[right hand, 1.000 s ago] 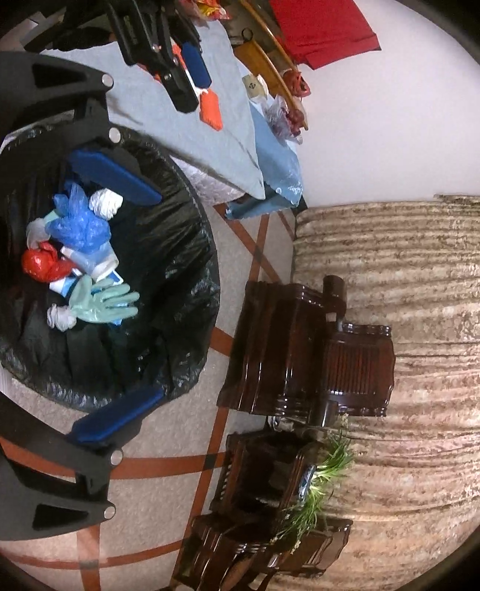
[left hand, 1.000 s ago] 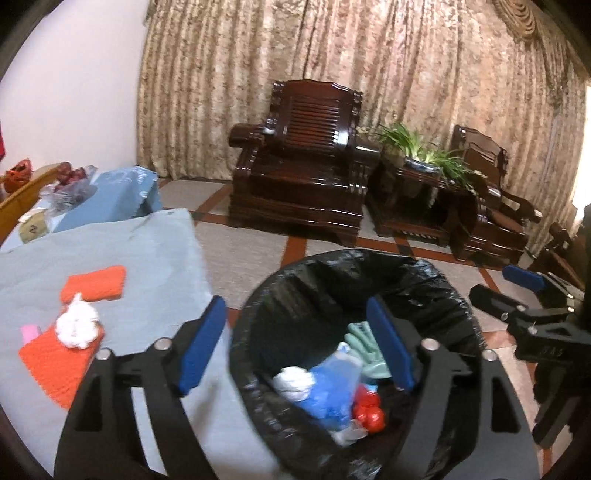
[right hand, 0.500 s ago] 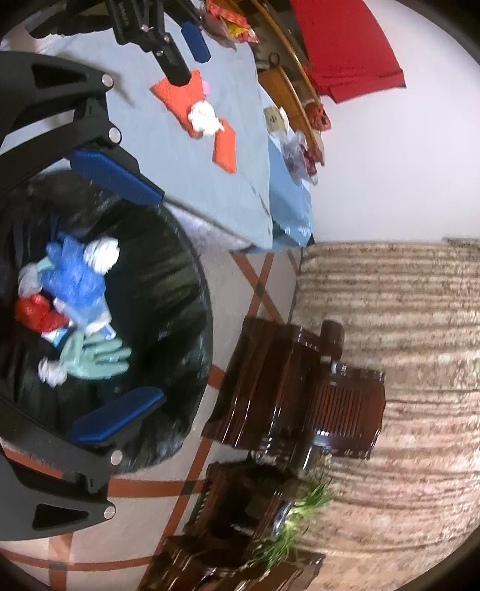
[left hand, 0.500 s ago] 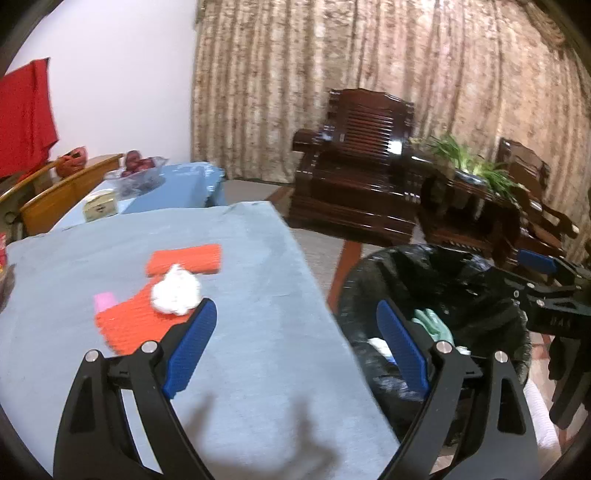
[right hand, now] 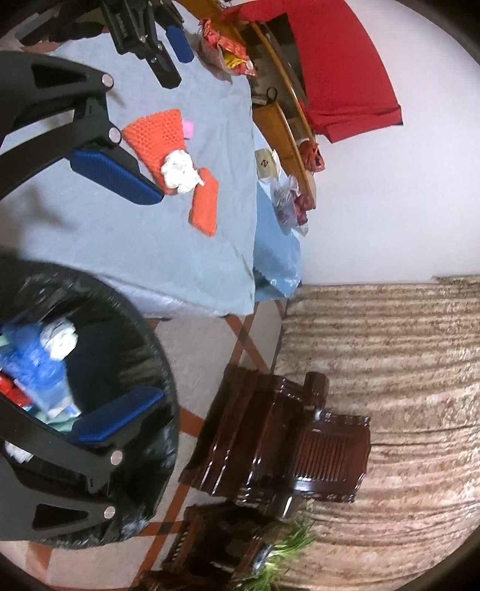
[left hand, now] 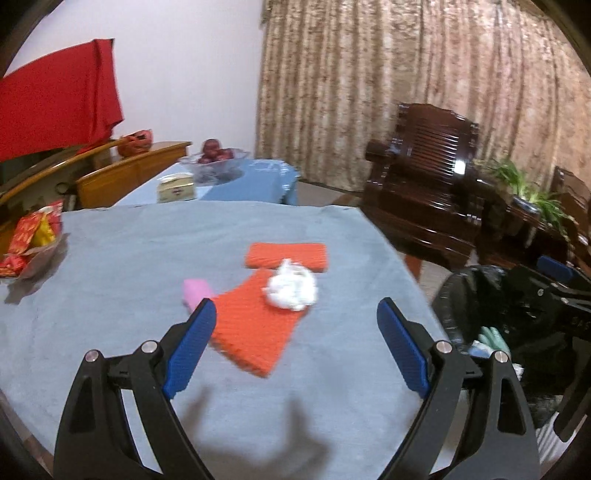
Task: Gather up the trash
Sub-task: 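Move both grippers back from the bin to the table, then grasp the white plastic bag with the right gripper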
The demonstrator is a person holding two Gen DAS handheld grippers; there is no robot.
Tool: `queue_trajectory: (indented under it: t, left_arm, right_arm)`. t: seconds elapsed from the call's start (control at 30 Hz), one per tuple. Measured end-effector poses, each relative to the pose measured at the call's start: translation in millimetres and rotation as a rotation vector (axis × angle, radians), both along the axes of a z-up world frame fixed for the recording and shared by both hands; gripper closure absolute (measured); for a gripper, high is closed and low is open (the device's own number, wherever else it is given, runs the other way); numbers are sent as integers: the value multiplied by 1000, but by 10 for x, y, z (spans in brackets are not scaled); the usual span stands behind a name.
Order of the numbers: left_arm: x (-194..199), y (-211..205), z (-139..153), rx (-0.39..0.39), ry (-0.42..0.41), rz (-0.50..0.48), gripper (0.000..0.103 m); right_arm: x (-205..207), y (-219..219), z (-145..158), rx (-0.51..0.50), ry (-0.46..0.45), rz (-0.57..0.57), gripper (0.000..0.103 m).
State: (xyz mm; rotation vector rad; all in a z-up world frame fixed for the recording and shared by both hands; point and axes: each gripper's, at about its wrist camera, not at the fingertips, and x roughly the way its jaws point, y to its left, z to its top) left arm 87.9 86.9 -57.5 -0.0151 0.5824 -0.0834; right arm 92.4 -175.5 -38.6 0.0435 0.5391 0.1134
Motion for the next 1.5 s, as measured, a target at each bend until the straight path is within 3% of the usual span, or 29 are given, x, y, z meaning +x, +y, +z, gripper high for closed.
queue_trajectory:
  t: [0.3, 0.73, 0.97, 1.23, 1.43, 1.5]
  left_arm:
    - [233, 449, -157, 12, 23, 92, 17]
    - [629, 998, -453, 23, 77, 187, 17]
    - [718, 1142, -550, 33, 92, 205, 17]
    - [773, 1237, -618, 24, 109, 218, 17]
    - [784, 1218, -636, 13, 111, 214, 17]
    - [793, 1199, -644, 7, 113, 210, 17]
  right_arm:
    - [391, 532, -120, -14, -11, 68, 6]
    - [1020, 1421, -551, -47, 74, 175, 6]
    - [1290, 1657, -754, -16, 159, 192, 6]
    - [1481, 1864, -886, -47, 216, 213, 7]
    - [1517, 1877, -958, -35, 254, 251, 25]
    - [1515, 1870, -974, -25, 267, 271, 36]
